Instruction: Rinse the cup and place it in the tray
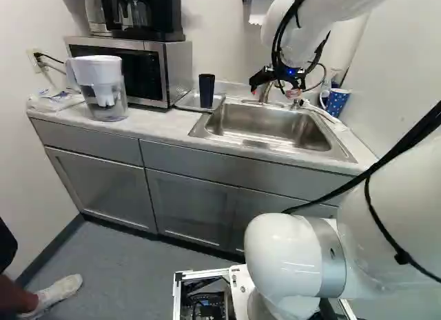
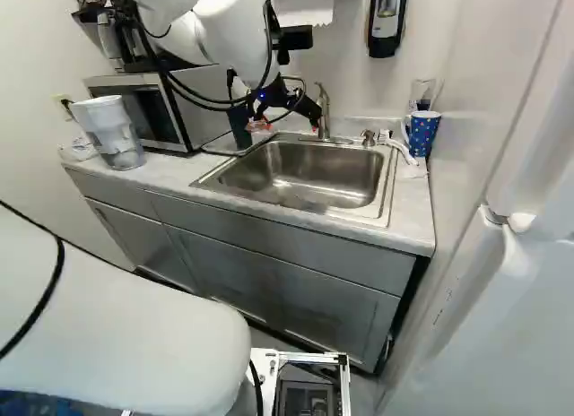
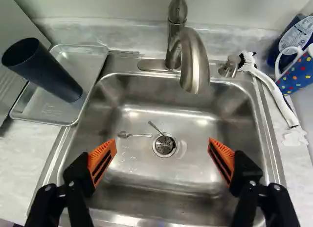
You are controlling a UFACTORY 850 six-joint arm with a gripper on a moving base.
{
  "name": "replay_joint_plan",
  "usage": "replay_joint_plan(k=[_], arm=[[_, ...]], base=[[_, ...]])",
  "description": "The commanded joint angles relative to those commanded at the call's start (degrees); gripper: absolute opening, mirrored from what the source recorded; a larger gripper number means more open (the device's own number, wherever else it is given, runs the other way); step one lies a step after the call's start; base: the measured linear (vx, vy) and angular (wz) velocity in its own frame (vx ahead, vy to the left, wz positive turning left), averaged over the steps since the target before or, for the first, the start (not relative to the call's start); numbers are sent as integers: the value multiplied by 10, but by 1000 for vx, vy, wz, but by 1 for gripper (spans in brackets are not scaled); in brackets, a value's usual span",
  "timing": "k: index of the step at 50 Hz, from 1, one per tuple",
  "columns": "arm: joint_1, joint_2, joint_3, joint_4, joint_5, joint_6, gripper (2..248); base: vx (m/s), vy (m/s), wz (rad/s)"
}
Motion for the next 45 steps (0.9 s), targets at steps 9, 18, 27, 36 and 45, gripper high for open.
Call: replay_joint_plan(k=[9,18,27,36,45], arm=[[0,0,0,0,0,0,247],[0,0,0,0,0,0,247],[0,0,0,0,0,0,247],[0,0,0,0,0,0,247],[0,0,0,0,0,0,247]], base=[[0,0,0],[0,0,0],[0,0,0],[-20,0,0],[-68,4,7]])
